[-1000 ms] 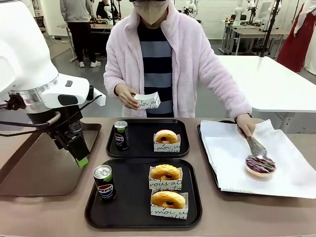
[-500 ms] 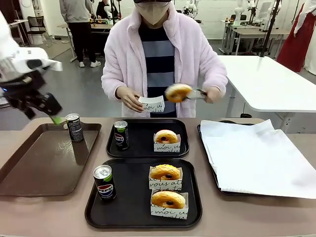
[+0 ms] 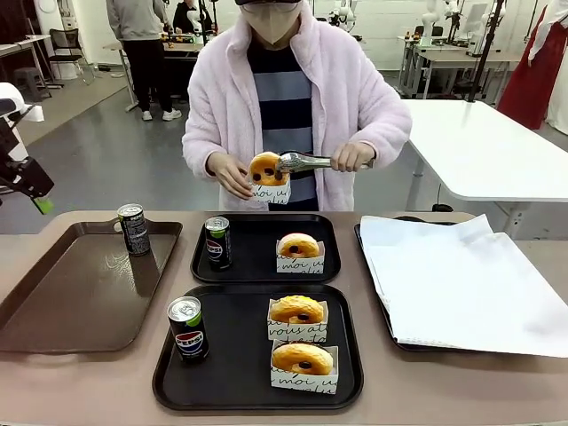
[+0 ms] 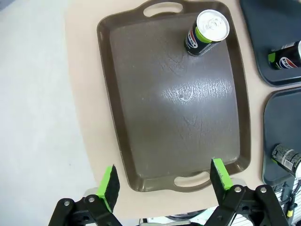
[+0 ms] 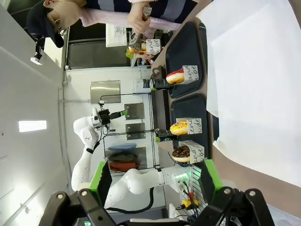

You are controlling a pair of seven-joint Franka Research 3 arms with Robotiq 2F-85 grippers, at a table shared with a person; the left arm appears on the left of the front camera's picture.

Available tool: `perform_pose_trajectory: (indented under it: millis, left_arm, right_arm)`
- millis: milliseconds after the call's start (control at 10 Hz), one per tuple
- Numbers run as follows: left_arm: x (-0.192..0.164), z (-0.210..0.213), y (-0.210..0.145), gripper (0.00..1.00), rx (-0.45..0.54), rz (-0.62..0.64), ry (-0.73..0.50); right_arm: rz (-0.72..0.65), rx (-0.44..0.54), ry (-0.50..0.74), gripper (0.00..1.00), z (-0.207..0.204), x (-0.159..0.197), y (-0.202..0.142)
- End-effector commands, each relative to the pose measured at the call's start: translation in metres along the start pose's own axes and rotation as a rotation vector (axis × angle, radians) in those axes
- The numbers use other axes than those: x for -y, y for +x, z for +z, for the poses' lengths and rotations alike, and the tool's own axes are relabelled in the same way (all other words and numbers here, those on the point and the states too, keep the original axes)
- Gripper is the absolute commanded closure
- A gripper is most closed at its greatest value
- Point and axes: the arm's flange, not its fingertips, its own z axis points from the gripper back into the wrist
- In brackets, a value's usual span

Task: Set up donuts and drinks on trays.
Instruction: Pick up one Pepsi coke from the Handle tray and place it on the Flat Tray without a Pepsi coke.

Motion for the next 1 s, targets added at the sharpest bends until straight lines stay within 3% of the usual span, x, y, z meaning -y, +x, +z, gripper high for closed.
perform_pose_trajectory:
  millis: [0, 300, 400, 600, 800, 900]
  left_arm:
    - [0.004, -0.002, 0.002, 0.0, 0.016, -0.015, 0.008]
    - [0.004, 0.0, 0.001, 0.0, 0.002, -0.008, 0.002]
    - [-0.024, -0.006, 0.018, 0.0, -0.23, 0.011, -0.234]
    - [-0.103, -0.012, 0.042, 0.0, -0.465, 0.076, -0.782]
    - [-0.159, -0.017, 0.051, 0.0, -0.454, 0.136, -1.079]
    - [-0.182, -0.025, 0.043, 0.0, -0.387, 0.146, -1.192]
  right_arm:
    - [0.015, 0.009, 0.021, 0.0, -0.001, -0.001, 0.001]
    - [0.015, 0.009, 0.021, 0.0, -0.001, -0.001, 0.001]
    - [0.015, 0.009, 0.021, 0.0, -0.001, -0.001, 0.001]
    - [0.015, 0.009, 0.021, 0.0, -0.001, -0.001, 0.001]
    - [0.015, 0.009, 0.021, 0.0, -0.001, -0.001, 0.001]
    - [0.015, 0.009, 0.021, 0.0, -0.001, -0.001, 0.001]
